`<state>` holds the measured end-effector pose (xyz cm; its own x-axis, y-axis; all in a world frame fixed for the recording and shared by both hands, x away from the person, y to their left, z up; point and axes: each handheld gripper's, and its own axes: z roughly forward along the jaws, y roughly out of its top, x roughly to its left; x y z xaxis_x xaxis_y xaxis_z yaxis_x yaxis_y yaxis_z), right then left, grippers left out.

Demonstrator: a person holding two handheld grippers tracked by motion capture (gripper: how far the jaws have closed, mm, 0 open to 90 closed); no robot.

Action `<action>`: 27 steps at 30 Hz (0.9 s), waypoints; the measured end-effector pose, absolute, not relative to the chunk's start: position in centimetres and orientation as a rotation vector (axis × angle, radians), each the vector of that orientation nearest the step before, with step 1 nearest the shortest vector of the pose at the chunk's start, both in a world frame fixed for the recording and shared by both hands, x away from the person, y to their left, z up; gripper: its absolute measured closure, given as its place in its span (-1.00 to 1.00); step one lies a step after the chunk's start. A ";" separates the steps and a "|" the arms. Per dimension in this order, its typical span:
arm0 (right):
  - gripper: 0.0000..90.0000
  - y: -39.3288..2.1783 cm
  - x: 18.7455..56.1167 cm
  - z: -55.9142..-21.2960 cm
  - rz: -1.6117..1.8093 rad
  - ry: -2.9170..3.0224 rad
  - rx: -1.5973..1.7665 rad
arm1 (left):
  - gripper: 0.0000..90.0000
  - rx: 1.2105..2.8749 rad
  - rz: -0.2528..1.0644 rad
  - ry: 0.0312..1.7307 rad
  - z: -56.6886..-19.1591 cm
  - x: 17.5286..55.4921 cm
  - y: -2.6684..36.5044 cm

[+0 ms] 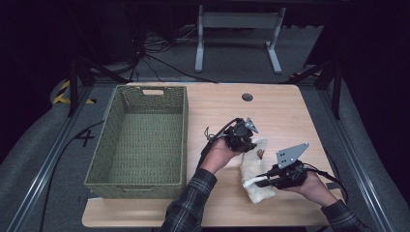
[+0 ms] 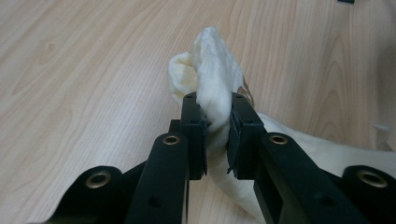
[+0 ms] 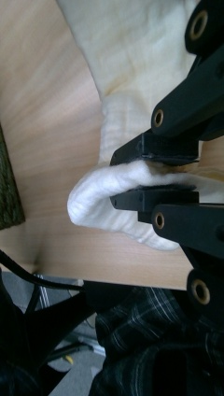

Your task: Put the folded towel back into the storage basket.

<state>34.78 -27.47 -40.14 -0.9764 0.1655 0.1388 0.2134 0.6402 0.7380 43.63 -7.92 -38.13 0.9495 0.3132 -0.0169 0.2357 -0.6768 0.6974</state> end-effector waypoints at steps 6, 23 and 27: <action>0.78 -26.3 35.4 -38.3 -1.279 -2.818 -0.300 | 0.76 2.334 0.163 0.402 -36.0 43.6 -6.7; 0.78 -22.4 37.7 -32.7 -1.354 -2.833 -0.247 | 0.76 2.325 0.291 0.424 -29.6 43.2 -2.5; 0.78 -21.7 38.1 -32.0 -1.362 -2.842 -0.247 | 0.76 2.311 0.295 0.421 -29.2 43.4 -1.2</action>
<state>38.14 -21.65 -32.04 -0.9876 0.1486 0.0498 0.1319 0.6163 0.7764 43.38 -1.22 -29.18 0.9191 0.3849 0.0840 0.2111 -0.6611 0.7200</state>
